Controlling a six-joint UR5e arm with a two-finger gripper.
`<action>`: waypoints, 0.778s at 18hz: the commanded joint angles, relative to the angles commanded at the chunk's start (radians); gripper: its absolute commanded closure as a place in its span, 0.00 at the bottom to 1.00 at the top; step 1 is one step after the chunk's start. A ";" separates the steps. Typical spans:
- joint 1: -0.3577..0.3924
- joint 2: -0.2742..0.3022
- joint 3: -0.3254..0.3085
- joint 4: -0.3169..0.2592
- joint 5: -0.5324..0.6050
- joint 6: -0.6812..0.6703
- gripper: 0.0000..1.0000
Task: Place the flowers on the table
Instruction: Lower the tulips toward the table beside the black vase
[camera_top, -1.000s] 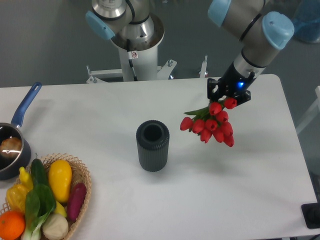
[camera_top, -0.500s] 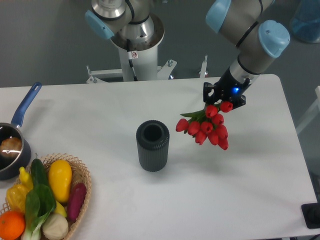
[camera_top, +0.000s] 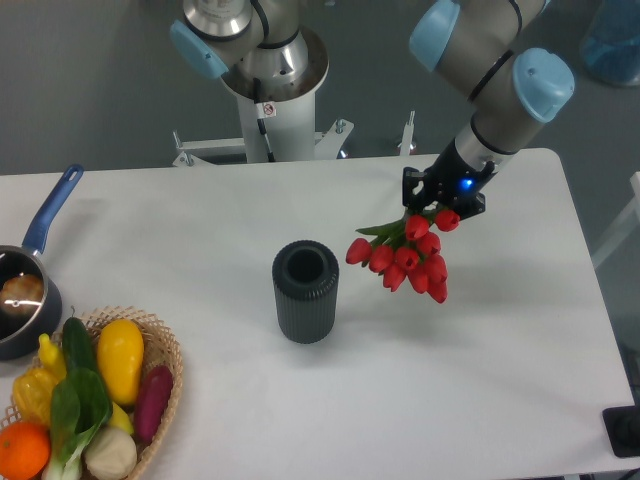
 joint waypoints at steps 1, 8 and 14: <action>0.000 -0.003 0.000 0.000 0.000 0.002 0.64; 0.000 -0.006 -0.005 0.000 0.002 0.000 0.63; -0.002 -0.005 -0.006 -0.002 0.000 -0.009 0.60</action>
